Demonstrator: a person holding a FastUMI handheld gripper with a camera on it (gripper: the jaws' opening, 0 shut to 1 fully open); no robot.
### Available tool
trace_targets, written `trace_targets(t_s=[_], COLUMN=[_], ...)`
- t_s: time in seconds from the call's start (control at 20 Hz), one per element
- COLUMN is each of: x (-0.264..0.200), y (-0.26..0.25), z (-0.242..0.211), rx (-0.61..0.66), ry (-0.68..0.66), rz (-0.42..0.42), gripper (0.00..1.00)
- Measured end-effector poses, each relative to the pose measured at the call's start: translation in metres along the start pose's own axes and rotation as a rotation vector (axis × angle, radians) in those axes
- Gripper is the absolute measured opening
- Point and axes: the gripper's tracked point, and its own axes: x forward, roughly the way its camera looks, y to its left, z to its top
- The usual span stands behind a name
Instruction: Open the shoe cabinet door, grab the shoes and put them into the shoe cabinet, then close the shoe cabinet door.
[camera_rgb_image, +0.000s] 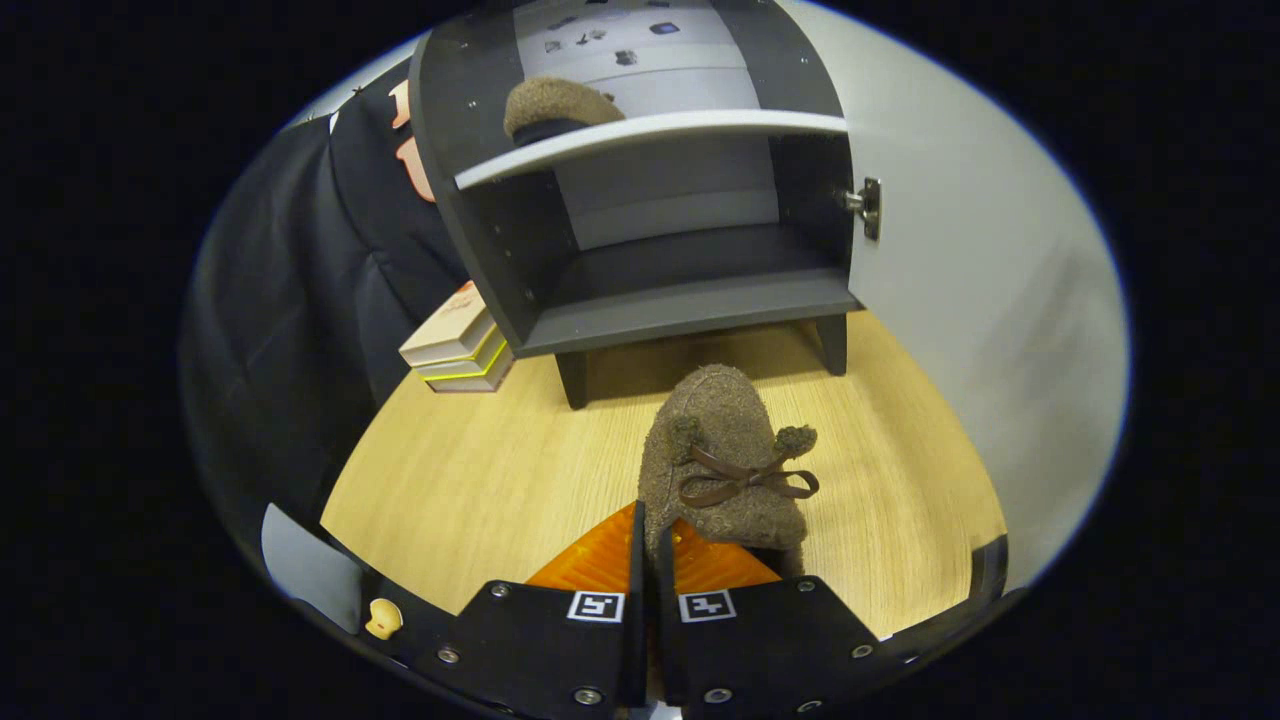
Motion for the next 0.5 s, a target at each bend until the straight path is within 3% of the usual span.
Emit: trace_targets(t_s=[0.5], x=[-0.059], y=[0.024], z=[0.152], rx=[-0.048], ry=[-0.233], rz=[0.035], gripper=[0.06])
